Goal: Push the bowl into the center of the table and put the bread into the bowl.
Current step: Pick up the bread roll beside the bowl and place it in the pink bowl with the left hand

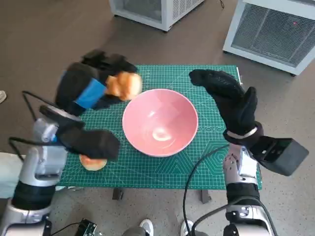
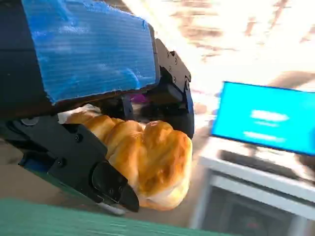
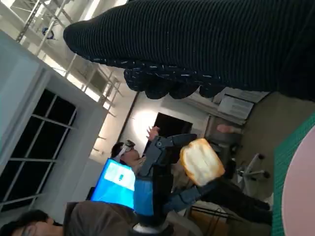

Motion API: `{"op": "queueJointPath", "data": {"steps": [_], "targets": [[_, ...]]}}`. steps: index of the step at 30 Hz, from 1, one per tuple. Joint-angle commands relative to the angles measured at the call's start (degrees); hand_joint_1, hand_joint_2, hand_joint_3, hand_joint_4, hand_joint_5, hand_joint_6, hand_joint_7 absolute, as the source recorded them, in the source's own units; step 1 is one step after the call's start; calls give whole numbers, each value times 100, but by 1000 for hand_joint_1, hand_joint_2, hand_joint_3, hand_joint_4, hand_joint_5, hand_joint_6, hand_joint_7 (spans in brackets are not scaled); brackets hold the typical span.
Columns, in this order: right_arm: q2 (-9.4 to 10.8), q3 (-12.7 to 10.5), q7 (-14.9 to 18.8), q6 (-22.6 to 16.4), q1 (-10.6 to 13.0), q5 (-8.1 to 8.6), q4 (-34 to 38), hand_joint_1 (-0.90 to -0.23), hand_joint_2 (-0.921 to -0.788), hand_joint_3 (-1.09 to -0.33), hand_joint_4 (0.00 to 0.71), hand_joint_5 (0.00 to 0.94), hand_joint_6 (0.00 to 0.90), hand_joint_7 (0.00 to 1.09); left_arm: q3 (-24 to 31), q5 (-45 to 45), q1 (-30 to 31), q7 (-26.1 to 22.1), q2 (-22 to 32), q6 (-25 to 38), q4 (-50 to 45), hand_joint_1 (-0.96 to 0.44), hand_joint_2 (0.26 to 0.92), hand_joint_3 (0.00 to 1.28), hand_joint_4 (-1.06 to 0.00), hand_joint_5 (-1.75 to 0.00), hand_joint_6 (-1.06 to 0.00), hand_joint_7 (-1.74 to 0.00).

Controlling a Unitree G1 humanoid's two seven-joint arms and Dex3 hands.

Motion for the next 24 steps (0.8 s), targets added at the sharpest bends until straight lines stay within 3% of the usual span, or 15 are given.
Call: {"op": "queueJointPath", "data": {"steps": [1,16,20,22,23,24], "targets": [[-23,15,63,72,161,35,25,-702,-921,-714,206,0,-1,627,-292,79,5,-226,-194,-106,-85,2,916,28,-757,-1098,-667,-1117],[-36,31,65,121,226,15,-14,-706,-921,-715,198,0,-1,638,-1028,503,-421,-660,-717,-60,1093,1,920,47,-747,-1111,-619,-1162],[-46,24,47,144,255,18,-54,-702,-921,-715,197,0,-1,639,-1059,512,-366,-803,-827,176,1159,1,920,98,-665,-1183,-581,-1215],[-50,18,44,150,270,25,-73,-699,-921,-716,197,0,-1,639,-1075,527,-313,-945,-873,393,1108,1,921,179,-546,-1278,-513,-1311],[-52,15,42,151,276,26,-81,-699,-921,-716,197,0,-1,639,-1084,535,-293,-1014,-890,490,1079,3,897,179,-498,-1151,-469,-1198],[-52,14,34,152,287,24,-101,-699,-921,-716,197,0,-1,639,-1097,530,-269,-1145,-903,637,1026,10,875,160,-482,-866,-456,-938]]}}
